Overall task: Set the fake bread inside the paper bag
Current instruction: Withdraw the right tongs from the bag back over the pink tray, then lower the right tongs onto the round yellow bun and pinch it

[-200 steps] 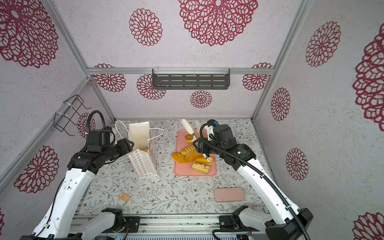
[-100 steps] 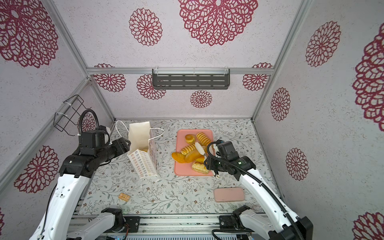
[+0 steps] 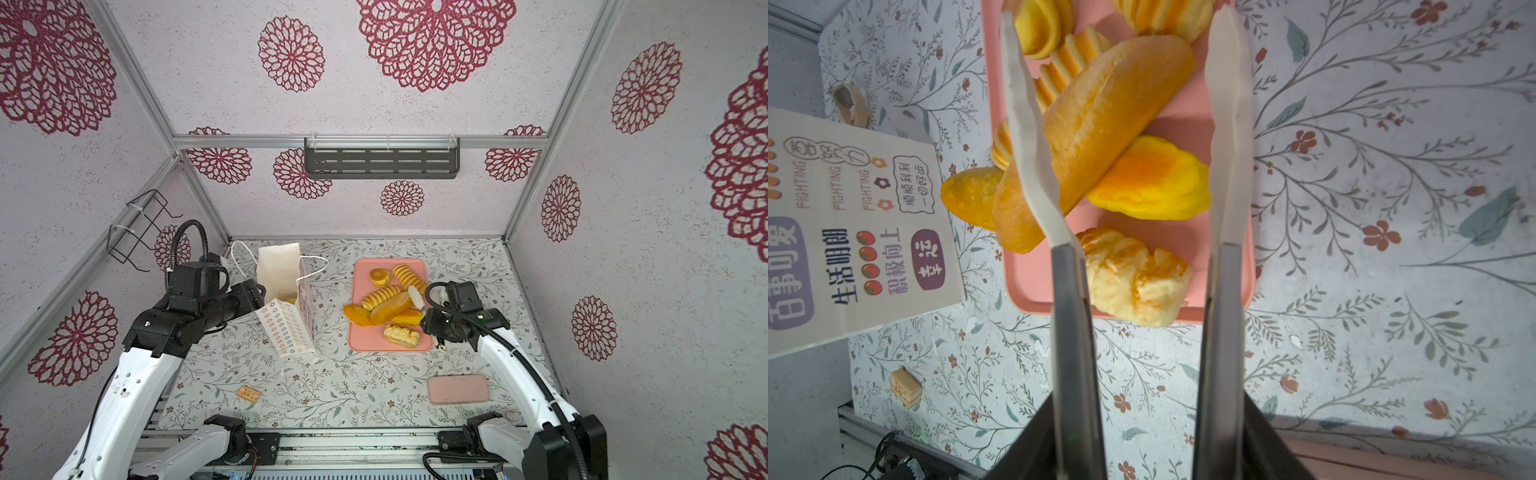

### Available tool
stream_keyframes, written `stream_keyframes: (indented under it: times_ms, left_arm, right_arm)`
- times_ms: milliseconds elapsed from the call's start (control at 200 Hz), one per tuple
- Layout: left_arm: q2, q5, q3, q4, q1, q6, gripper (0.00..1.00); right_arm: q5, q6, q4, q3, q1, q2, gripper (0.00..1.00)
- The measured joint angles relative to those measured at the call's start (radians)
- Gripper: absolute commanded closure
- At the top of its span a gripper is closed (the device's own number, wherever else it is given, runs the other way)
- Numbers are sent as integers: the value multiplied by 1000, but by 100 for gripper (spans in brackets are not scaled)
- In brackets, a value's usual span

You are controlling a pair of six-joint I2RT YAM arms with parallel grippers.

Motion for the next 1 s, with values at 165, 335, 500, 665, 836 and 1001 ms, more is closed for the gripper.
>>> stream_keyframes:
  times_ms: [165,335,500,665,836,1001]
  left_arm:
    - [8,3,0,2,0,4,23]
    - [17,5,0,3,0,14,22]
    - [17,5,0,16,0,21,21]
    - [17,5,0,27,0,26,21]
    - [17,5,0,42,3,29,20]
    - [17,10,0,57,8,36,20]
  right_arm:
    - [-13,-43,6,138,-5,159,50]
    - [-44,-92,-10,322,1,312,52]
    - [-75,-121,-47,479,11,423,55]
    - [-118,-137,-116,602,20,528,58]
    - [-133,-146,-207,710,25,626,58]
    - [-136,-159,-278,820,32,706,58]
